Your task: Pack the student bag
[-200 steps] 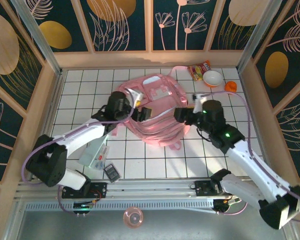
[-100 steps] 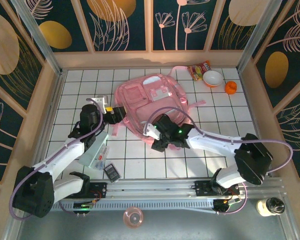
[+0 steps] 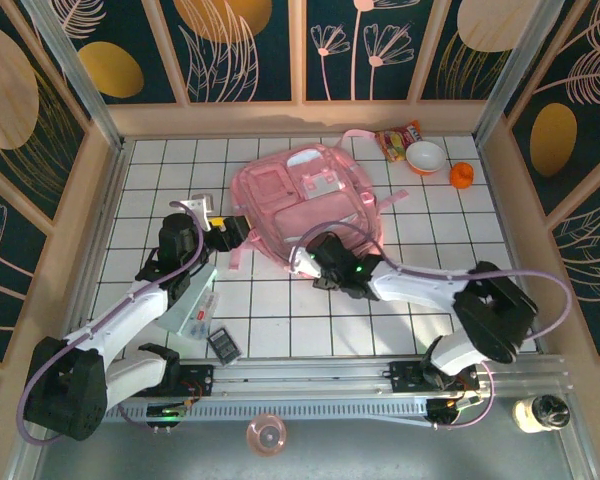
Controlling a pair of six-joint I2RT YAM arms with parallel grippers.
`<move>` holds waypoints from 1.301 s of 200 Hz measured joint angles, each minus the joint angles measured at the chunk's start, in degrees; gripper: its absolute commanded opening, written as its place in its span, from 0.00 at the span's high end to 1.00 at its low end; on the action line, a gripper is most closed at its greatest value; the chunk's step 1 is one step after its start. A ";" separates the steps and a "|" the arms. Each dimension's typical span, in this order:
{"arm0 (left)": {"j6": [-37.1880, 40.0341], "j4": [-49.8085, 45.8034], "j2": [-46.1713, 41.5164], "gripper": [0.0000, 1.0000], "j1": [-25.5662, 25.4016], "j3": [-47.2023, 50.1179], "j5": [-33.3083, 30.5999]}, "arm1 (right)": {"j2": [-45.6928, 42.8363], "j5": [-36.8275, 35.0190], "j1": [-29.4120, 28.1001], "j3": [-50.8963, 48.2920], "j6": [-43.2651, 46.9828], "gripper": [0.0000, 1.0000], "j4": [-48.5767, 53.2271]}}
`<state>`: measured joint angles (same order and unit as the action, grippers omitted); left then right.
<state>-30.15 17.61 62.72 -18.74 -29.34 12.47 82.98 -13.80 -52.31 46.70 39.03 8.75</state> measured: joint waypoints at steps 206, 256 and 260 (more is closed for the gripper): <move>9.14 29.53 26.10 0.67 -0.11 2.21 13.07 | -9.27 16.72 11.85 23.74 2.64 1.00 23.87; 8.37 32.35 26.99 1.00 -0.37 1.55 15.65 | -9.20 16.33 11.85 23.74 1.66 1.00 23.67; 8.20 32.33 26.99 1.00 -0.33 1.55 15.98 | -9.20 16.24 11.85 23.74 1.33 1.00 23.65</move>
<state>-21.96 49.93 89.71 -19.07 -27.79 28.45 73.78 2.44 -40.47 70.43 40.36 32.40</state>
